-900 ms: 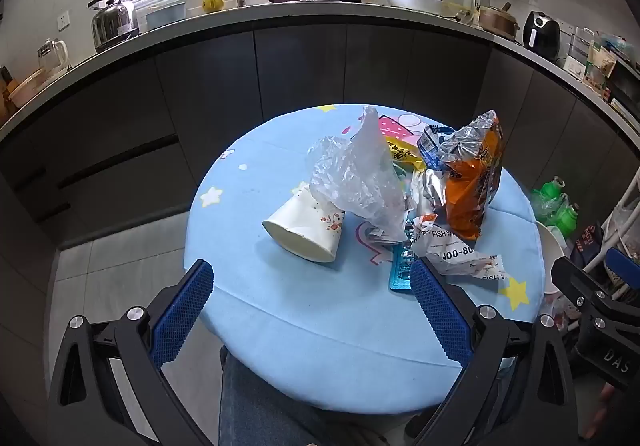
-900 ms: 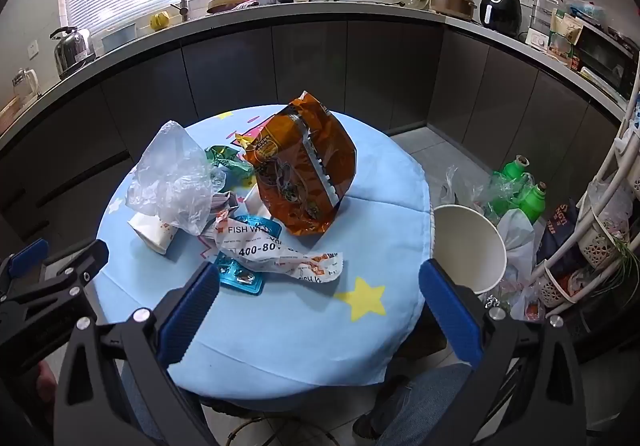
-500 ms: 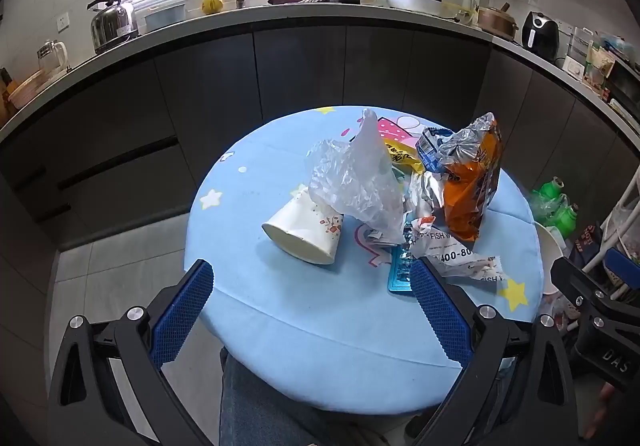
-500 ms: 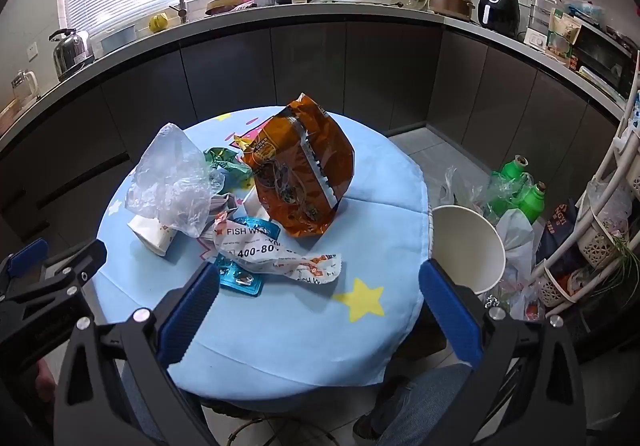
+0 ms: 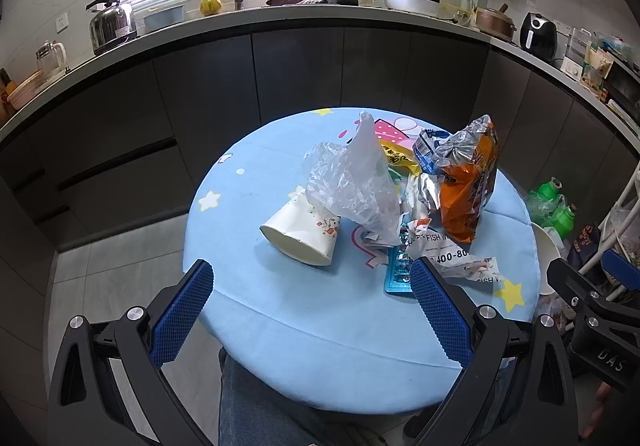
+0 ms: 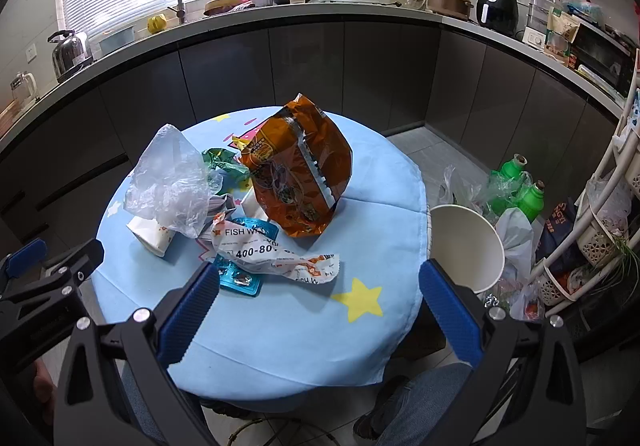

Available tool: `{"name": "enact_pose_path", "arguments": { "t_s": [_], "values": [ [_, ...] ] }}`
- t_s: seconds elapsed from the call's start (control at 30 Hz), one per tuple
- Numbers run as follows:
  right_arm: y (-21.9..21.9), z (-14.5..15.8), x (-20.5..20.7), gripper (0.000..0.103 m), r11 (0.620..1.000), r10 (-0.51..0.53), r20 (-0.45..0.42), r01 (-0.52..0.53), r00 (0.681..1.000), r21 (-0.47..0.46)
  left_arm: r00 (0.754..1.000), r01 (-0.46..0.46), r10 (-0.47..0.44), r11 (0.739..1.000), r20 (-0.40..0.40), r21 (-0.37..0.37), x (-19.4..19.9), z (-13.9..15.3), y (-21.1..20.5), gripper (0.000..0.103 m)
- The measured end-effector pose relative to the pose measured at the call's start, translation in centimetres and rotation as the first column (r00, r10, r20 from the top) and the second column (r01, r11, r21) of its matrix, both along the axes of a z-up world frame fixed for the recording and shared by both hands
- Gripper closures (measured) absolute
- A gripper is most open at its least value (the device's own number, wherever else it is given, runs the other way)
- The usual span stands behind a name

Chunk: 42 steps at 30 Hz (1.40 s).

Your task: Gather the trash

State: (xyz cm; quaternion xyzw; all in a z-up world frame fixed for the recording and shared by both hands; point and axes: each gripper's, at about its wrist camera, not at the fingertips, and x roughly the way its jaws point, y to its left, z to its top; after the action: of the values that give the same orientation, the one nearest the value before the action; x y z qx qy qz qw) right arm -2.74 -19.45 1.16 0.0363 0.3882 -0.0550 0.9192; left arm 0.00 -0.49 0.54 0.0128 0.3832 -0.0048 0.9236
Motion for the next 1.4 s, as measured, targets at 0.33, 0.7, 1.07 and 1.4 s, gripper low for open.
{"name": "enact_pose_path", "arguments": {
  "t_s": [0.33,0.7,1.07,1.4],
  "values": [
    [-0.12,-0.03,-0.02,0.003,1.0,-0.002,0.002,0.002,1.0,0.002,1.0,-0.004,0.004,1.0,0.003,0.0,0.39,0.48,-0.16,0.009],
    [-0.12,0.01,-0.07,0.003,1.0,-0.002,0.001,0.002,1.0,0.004,1.0,0.003,-0.003,1.0,0.012,-0.001,-0.38,0.43,0.3,0.009],
    [-0.1,0.07,-0.1,0.003,1.0,-0.001,0.001,0.001,1.0,0.004,1.0,0.006,-0.006,1.0,0.006,-0.008,-0.51,0.58,0.29,0.009],
    [-0.07,0.08,-0.11,0.003,1.0,-0.002,0.002,0.002,1.0,0.004,1.0,0.007,-0.007,1.0,0.008,-0.014,-0.48,0.6,0.32,0.009]
  ]
}}
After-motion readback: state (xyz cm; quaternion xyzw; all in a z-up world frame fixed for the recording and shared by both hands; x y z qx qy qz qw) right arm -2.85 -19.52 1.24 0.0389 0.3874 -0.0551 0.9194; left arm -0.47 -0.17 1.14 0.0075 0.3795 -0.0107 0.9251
